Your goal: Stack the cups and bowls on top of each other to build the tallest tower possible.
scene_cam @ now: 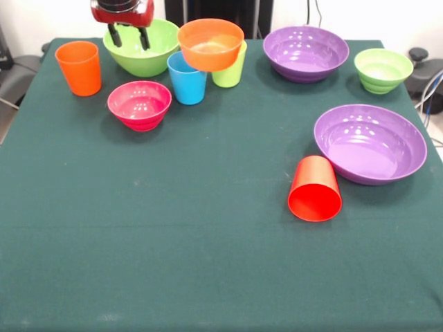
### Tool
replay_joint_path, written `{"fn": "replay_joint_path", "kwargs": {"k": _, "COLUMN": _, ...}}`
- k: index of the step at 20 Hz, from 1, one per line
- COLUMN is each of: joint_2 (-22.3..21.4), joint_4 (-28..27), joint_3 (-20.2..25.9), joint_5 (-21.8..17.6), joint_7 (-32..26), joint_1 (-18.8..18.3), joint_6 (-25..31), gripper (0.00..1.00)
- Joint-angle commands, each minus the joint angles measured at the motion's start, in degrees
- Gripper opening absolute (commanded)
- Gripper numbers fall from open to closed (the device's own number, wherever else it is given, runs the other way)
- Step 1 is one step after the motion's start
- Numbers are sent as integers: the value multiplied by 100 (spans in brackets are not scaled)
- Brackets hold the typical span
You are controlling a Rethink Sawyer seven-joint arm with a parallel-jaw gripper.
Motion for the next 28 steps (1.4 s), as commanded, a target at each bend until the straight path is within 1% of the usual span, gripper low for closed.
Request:
{"fn": "replay_joint_path", "kwargs": {"k": 1, "joint_2": 218, "joint_4": 98, "joint_3": 340, "joint_5": -502, "joint_7": -536, "joint_1": 193, "joint_6": -527, "gripper": 100}}
{"fn": "replay_joint_path", "kwargs": {"k": 5, "joint_2": 286, "joint_4": 55, "joint_3": 302, "joint_5": -591, "joint_7": -571, "joint_1": 110, "joint_6": -625, "gripper": 100}}
{"fn": "replay_joint_path", "kwargs": {"k": 12, "joint_2": 413, "joint_4": -43, "joint_3": 334, "joint_5": -670, "joint_7": -627, "joint_1": 5, "joint_6": -635, "gripper": 100}}
{"fn": "replay_joint_path", "kwargs": {"k": 18, "joint_2": 473, "joint_4": -135, "joint_3": 393, "joint_5": -696, "joint_7": -606, "joint_1": 6, "joint_6": -587, "gripper": 100}}
{"fn": "replay_joint_path", "kwargs": {"k": 22, "joint_2": 450, "joint_4": -179, "joint_3": 338, "joint_5": -786, "joint_7": -546, "joint_1": 59, "joint_6": -644, "gripper": 100}}
{"fn": "replay_joint_path", "kwargs": {"k": 26, "joint_2": 481, "joint_4": -353, "joint_3": 299, "joint_5": -909, "joint_7": -522, "joint_1": 106, "joint_6": -718, "gripper": 100}}
{"fn": "replay_joint_path", "kwargs": {"k": 28, "joint_2": 557, "joint_4": -458, "joint_3": 324, "joint_5": -927, "joint_7": -586, "joint_1": 73, "joint_6": -690, "gripper": 100}}
